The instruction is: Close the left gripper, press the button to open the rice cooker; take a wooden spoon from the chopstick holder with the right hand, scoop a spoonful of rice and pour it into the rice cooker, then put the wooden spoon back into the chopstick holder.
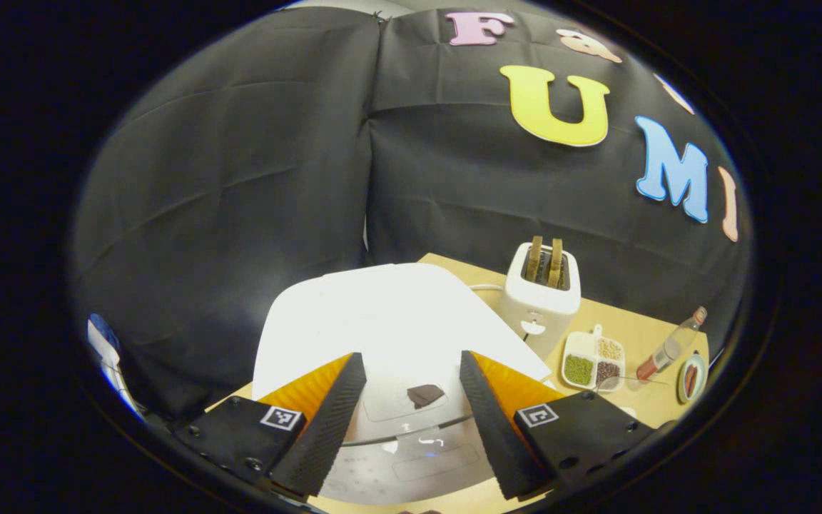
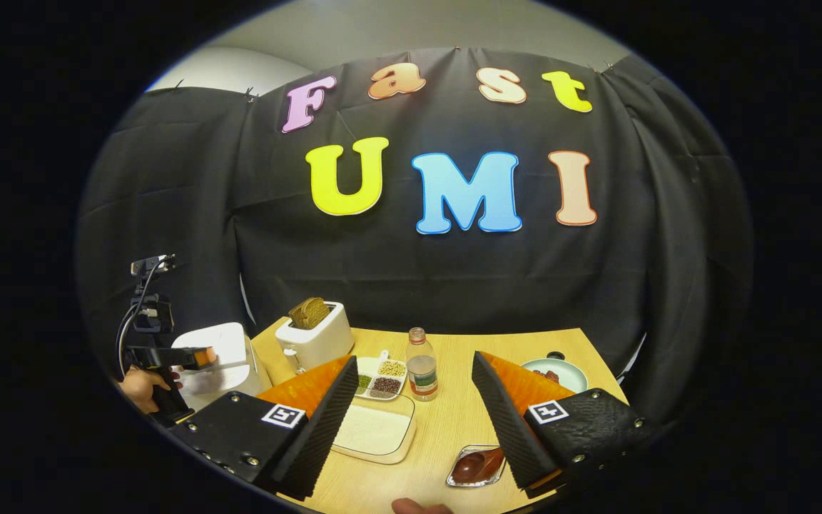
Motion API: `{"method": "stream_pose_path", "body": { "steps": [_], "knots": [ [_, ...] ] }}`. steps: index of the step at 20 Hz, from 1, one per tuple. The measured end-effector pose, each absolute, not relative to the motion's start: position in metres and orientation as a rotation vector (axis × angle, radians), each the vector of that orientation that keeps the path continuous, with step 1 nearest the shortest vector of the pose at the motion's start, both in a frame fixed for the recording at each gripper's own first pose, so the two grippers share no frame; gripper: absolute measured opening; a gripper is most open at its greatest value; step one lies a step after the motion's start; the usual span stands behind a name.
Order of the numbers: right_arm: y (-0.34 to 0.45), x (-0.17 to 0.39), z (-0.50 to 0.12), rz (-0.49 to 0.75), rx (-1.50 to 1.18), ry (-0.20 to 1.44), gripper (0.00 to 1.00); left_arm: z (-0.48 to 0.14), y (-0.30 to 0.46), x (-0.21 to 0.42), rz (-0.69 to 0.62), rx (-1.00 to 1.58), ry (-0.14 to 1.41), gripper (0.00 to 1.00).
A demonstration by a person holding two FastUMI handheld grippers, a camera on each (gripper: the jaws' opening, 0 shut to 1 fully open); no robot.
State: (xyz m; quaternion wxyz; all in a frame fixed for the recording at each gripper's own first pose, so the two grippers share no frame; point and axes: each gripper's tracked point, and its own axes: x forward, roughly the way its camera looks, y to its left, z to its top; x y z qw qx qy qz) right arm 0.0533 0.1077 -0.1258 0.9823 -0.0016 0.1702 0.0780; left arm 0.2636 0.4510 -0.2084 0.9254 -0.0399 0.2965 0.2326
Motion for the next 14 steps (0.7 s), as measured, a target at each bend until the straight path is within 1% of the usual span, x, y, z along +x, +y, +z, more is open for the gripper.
{"method": "stream_pose_path", "body": {
  "steps": [3,4,5,7,10,12,14],
  "knots": [
    [0.107,0.054,-0.126,0.155,0.006,0.345,0.98,-0.217,0.453,0.257,0.498,-0.082,0.637,0.94],
    [0.107,0.056,-0.126,0.154,0.009,0.347,0.98,-0.221,0.454,0.261,0.503,-0.075,0.629,0.98],
    [0.105,0.055,-0.127,0.153,0.014,0.351,0.98,-0.222,0.454,0.261,0.507,-0.070,0.626,0.96],
    [0.102,0.055,-0.125,0.150,0.029,0.356,0.98,-0.217,0.452,0.260,0.509,-0.087,0.626,0.97],
    [0.095,0.053,-0.119,0.149,0.023,0.338,0.98,-0.214,0.449,0.264,0.470,-0.107,0.617,0.96],
    [0.090,0.055,-0.111,0.152,0.022,0.310,0.98,-0.214,0.446,0.261,0.444,-0.086,0.639,0.97],
    [0.086,0.057,-0.103,0.156,0.026,0.286,0.98,-0.197,0.438,0.264,0.421,-0.089,0.606,0.99]
  ]
}}
